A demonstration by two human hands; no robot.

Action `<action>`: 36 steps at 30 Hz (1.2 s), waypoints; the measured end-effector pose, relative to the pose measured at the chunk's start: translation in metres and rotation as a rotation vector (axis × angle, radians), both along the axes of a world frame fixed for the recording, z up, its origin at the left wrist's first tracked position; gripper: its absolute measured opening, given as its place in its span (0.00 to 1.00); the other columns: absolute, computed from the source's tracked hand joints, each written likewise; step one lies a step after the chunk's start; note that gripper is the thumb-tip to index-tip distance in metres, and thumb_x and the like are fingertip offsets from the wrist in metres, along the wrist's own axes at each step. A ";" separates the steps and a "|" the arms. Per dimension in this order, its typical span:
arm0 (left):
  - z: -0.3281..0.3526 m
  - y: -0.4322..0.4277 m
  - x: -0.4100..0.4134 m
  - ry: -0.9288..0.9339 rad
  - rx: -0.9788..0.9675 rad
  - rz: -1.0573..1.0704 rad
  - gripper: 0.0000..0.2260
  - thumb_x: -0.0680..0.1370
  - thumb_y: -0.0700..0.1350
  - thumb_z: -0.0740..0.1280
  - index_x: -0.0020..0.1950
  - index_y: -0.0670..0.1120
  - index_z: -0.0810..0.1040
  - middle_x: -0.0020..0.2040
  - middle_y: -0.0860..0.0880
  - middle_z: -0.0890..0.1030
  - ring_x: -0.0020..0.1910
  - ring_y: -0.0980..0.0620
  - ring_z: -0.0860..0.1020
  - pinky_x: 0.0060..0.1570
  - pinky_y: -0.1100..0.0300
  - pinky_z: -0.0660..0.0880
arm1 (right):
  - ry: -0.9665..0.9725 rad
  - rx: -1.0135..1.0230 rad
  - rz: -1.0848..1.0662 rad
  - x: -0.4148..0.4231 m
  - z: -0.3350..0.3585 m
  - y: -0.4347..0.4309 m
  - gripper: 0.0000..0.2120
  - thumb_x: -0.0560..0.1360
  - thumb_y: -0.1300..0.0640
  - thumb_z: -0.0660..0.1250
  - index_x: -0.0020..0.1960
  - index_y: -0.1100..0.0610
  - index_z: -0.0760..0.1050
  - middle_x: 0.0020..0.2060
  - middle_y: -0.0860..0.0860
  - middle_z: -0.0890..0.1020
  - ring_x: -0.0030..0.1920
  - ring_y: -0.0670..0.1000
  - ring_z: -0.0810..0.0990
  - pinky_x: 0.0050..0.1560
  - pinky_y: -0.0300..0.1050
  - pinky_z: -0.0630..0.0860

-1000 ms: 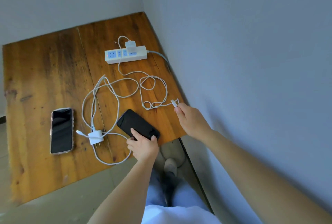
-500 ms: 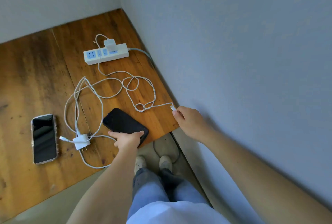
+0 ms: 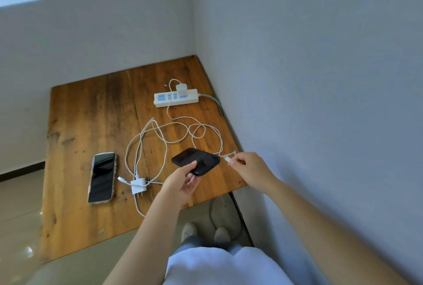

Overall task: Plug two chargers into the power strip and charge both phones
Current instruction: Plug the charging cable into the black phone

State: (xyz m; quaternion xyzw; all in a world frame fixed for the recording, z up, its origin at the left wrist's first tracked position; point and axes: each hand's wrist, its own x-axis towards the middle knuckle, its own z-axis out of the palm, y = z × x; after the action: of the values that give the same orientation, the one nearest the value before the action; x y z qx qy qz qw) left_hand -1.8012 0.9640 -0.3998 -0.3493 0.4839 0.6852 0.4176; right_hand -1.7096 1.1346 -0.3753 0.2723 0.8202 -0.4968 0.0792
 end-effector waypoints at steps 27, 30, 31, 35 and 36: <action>0.038 0.001 -0.027 0.146 0.042 0.005 0.13 0.72 0.38 0.72 0.54 0.41 0.75 0.41 0.41 0.86 0.37 0.47 0.85 0.23 0.63 0.77 | 0.070 0.046 -0.016 -0.040 0.026 -0.029 0.15 0.76 0.52 0.66 0.35 0.58 0.82 0.18 0.41 0.74 0.22 0.39 0.74 0.37 0.38 0.75; 0.035 0.003 -0.029 0.161 0.034 -0.006 0.12 0.72 0.38 0.73 0.52 0.42 0.75 0.41 0.41 0.86 0.38 0.47 0.85 0.23 0.63 0.77 | 0.067 0.044 -0.036 -0.041 0.026 -0.029 0.15 0.76 0.52 0.66 0.35 0.58 0.82 0.19 0.43 0.74 0.22 0.39 0.74 0.35 0.37 0.73; 0.034 0.003 -0.030 0.166 0.033 -0.014 0.11 0.72 0.38 0.72 0.51 0.43 0.74 0.40 0.41 0.86 0.38 0.47 0.85 0.24 0.63 0.77 | 0.062 0.042 -0.042 -0.041 0.026 -0.029 0.15 0.76 0.52 0.66 0.35 0.58 0.82 0.19 0.44 0.74 0.22 0.40 0.74 0.34 0.37 0.72; 0.031 0.003 -0.032 0.178 0.033 -0.052 0.10 0.72 0.38 0.73 0.50 0.42 0.75 0.41 0.40 0.86 0.39 0.47 0.85 0.25 0.63 0.77 | 0.037 0.000 -0.066 -0.040 0.028 -0.029 0.16 0.76 0.53 0.67 0.31 0.54 0.79 0.22 0.46 0.73 0.24 0.43 0.73 0.35 0.38 0.71; 0.030 0.003 -0.033 0.179 0.036 -0.059 0.11 0.71 0.38 0.73 0.51 0.42 0.75 0.41 0.40 0.86 0.40 0.47 0.85 0.25 0.63 0.77 | 0.032 -0.015 -0.074 -0.040 0.028 -0.029 0.16 0.76 0.53 0.67 0.31 0.54 0.79 0.22 0.47 0.74 0.25 0.44 0.73 0.35 0.38 0.71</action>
State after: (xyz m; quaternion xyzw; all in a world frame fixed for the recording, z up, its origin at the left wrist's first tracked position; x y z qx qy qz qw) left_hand -1.8340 0.9675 -0.3698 -0.2648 0.5170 0.7095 0.3990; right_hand -1.7499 1.1060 -0.3468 0.2939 0.8069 -0.5100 0.0498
